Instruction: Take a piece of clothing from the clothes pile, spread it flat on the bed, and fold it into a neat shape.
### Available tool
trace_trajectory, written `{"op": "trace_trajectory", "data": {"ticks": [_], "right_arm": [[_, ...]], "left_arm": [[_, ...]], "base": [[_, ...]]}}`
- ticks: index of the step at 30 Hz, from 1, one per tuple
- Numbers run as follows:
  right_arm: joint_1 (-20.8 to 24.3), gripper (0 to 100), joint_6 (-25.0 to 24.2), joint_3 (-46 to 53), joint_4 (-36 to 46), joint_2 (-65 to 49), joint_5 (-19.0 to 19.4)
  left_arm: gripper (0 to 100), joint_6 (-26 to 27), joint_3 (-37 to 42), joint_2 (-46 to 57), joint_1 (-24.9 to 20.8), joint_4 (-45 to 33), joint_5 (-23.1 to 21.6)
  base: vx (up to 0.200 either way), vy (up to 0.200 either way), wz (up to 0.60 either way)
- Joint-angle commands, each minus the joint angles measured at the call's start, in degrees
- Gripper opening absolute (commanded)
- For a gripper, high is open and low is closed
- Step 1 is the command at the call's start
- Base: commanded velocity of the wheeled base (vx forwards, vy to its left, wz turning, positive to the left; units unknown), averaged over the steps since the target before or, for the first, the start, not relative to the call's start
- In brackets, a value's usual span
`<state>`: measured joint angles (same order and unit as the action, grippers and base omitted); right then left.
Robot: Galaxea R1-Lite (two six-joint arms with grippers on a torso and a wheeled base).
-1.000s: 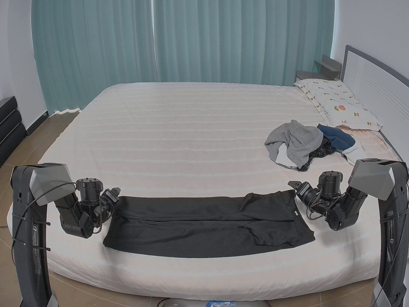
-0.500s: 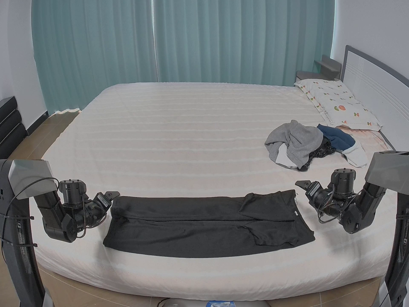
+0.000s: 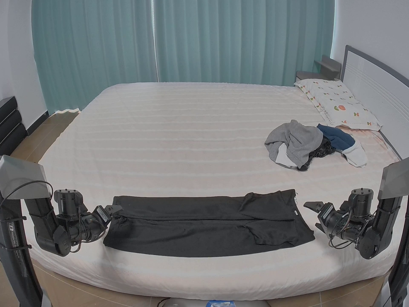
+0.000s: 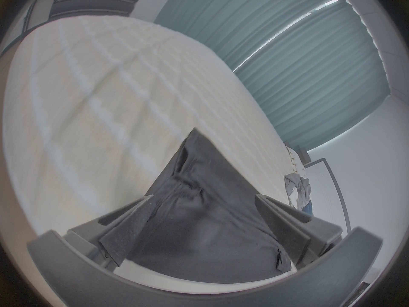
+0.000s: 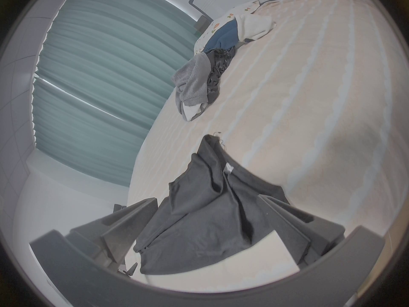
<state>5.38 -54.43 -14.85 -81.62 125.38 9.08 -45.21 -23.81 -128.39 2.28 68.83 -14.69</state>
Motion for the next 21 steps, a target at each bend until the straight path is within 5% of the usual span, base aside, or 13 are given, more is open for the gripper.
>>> {"op": "trace_trajectory", "data": {"ticks": [1,7,15,21], "right_arm": [[-0.89,100,-0.68,3.95,-2.58,1.01,1.82],[-1.68,100,-0.94,3.77,-2.67,3.91,4.10],[-0.98,100,-0.85,4.04,-6.71,7.25,4.98],[-0.63,100,-0.76,4.48,-8.12,8.65,4.72]], "left_arm": [[100,-1.46,6.14,2.71,-0.70,0.34,0.01],[100,-0.93,7.72,1.30,-0.70,1.57,0.54],[100,0.21,7.02,-5.03,-2.81,9.22,9.24],[100,2.24,7.20,-6.70,-3.16,10.98,9.86]], "base": [[-0.200,0.000,0.00],[0.000,0.000,0.00],[0.000,0.000,0.00],[0.000,0.000,0.00]]}}
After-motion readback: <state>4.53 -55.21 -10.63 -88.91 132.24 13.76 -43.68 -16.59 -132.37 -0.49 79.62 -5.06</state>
